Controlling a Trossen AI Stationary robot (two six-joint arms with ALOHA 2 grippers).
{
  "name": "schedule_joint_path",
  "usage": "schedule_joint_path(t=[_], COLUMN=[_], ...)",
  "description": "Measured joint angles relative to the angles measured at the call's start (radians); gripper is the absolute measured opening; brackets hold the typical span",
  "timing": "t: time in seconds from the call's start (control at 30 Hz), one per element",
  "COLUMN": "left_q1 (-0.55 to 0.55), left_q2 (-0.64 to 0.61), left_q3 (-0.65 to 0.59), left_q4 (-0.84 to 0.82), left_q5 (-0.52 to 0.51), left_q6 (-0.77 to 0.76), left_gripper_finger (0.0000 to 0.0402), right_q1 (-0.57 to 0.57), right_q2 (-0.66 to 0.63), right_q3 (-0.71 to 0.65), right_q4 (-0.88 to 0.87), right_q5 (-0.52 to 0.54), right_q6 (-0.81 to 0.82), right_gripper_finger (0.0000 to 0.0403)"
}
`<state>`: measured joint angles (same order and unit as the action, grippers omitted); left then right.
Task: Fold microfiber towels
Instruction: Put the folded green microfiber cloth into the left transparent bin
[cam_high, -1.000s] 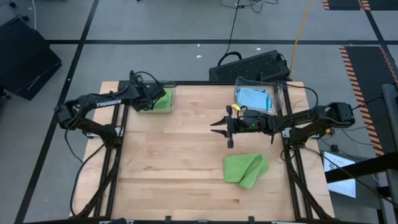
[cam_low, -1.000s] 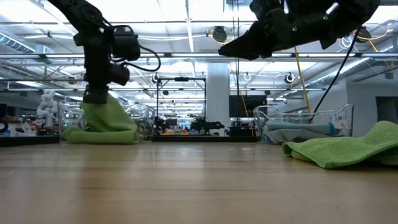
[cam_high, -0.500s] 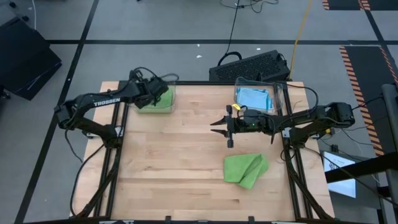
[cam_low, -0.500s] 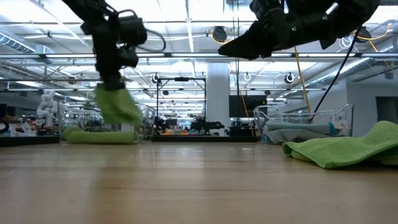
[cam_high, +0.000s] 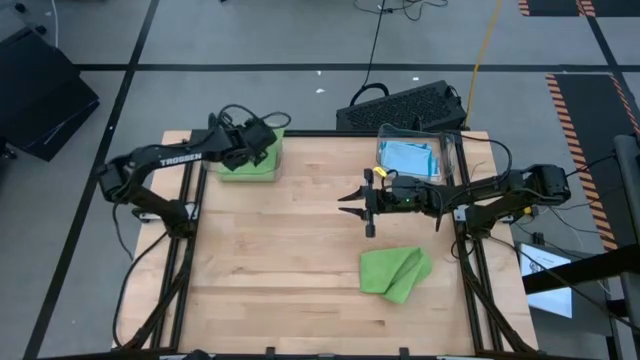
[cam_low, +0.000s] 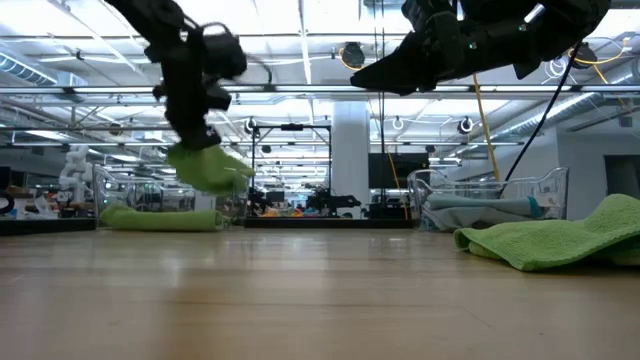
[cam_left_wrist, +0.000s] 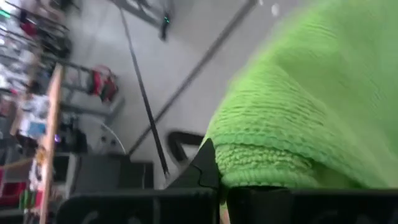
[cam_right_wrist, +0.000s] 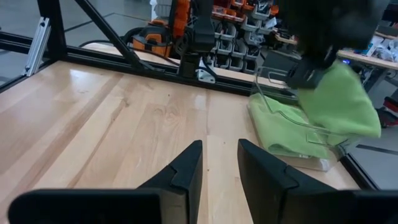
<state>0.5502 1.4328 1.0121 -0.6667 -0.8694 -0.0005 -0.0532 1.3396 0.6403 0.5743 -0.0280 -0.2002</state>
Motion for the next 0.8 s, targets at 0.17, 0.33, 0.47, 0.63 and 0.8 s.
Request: schedule_joint_path(t=[0.17, 0.33, 0.47, 0.63, 0.8], left_q1=[-0.024, -0.044, -0.062, -0.069, -0.069], left_q2=[0.067, 0.094, 0.095, 0.095, 0.095], left_q3=[-0.045, -0.068, -0.068, -0.068, -0.079], left_q4=[-0.065, -0.187, -0.293, -0.324, -0.327], left_q5=[0.016, -0.007, -0.02, 0.12, 0.102], left_q6=[-0.035, -0.052, -0.13, -0.141, -0.111], left_gripper_finger=[0.0002, 0.0002, 0.0002, 0.0005, 0.0007], right_q1=[0.0, 0.0, 0.0, 0.0, 0.0], right_q2=[0.0, 0.0, 0.0, 0.0, 0.0], right_q3=[0.0, 0.0, 0.0, 0.0, 0.0], right_q4=[0.0, -0.002, -0.002, -0.002, -0.002], right_q5=[0.0, 0.0, 0.0, 0.0, 0.0], right_q6=[-0.018, -0.021, -0.034, -0.04, -0.039], right_gripper_finger=[0.0092, 0.0092, 0.0092, 0.0092, 0.0092])
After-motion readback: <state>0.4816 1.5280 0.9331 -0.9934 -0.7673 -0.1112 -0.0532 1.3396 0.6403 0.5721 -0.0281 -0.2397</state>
